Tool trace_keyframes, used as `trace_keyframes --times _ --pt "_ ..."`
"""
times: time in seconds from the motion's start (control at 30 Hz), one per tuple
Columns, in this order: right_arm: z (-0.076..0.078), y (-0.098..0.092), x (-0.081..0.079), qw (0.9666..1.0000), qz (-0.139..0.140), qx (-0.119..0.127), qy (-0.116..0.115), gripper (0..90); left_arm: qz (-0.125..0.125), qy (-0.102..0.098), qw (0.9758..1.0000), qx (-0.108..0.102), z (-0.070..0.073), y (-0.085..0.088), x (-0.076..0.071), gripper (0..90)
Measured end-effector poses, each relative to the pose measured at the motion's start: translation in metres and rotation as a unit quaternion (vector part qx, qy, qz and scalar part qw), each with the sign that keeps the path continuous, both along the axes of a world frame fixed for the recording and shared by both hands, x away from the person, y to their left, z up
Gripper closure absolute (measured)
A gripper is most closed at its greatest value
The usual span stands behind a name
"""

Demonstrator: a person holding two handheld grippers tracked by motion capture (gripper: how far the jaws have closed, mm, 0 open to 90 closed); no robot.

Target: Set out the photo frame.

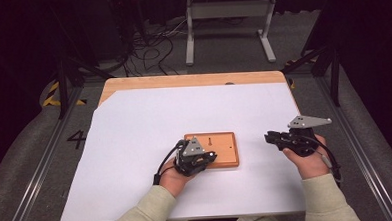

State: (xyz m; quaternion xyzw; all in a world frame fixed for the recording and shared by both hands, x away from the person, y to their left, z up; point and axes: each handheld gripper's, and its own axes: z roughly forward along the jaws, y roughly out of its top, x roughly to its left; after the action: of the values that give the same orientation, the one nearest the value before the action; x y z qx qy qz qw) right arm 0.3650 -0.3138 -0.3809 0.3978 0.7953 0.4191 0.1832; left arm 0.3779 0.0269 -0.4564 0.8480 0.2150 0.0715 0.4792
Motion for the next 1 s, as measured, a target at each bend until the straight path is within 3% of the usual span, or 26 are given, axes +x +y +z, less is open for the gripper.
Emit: trace_keyframes --times 0.1,0.13,0.2,0.3,0.4,0.53,0.6,0.7,0.77,0.9,0.97,1.0 --pt "0.0 0.0 0.0 1.0 0.001 0.0 0.0 76.9 -0.002 -0.024 0.9996 0.016 0.0 -0.002 -0.003 83.4" --pt "0.0 0.0 0.0 1.0 0.001 0.0 0.0 76.8 -0.004 -0.04 0.9988 0.027 0.001 -0.003 -0.006 83.5" --pt "0.0 0.0 0.0 1.0 0.002 0.001 0.0 76.8 -0.004 -0.04 0.9988 0.027 0.001 -0.003 -0.006 83.7" --pt "0.0 0.0 -0.001 1.0 0.002 0.0 0.0 76.8 -0.01 -0.066 0.9967 0.045 0.001 -0.004 -0.008 83.9" --pt "0.0 0.001 -0.001 1.0 0.001 0.0 -0.001 76.7 -0.013 -0.079 0.9954 0.053 0.001 -0.005 -0.01 83.9" --pt "0.0 0.001 -0.001 1.0 0.002 0.0 -0.001 76.6 -0.023 -0.113 0.9907 0.073 0.002 -0.005 -0.015 83.9" --pt "0.0 0.002 -0.001 1.0 0.004 -0.001 -0.001 76.6 -0.031 -0.136 0.9868 0.083 0.001 -0.005 -0.019 83.9" --pt "0.001 0.003 -0.002 1.0 0.007 0.001 -0.002 76.5 -0.052 -0.189 0.9757 0.099 0.0 -0.005 -0.026 83.9" --pt "0.002 0.004 -0.002 1.0 0.009 0.0 -0.002 76.3 -0.06 -0.209 0.97 0.108 -0.001 -0.005 -0.029 83.9" --pt "0.003 0.006 -0.002 0.9999 0.016 0.0 -0.003 75.7 -0.063 -0.237 0.9621 0.119 -0.003 -0.005 -0.034 83.9" --pt "0.004 0.008 -0.002 0.9998 0.019 -0.001 -0.004 75.4 -0.06 -0.247 0.959 0.125 -0.003 -0.006 -0.037 83.9" --pt "0.004 0.009 -0.002 0.9998 0.021 -0.002 -0.003 75.3 -0.059 -0.248 0.9586 0.128 -0.003 -0.006 -0.038 83.8"
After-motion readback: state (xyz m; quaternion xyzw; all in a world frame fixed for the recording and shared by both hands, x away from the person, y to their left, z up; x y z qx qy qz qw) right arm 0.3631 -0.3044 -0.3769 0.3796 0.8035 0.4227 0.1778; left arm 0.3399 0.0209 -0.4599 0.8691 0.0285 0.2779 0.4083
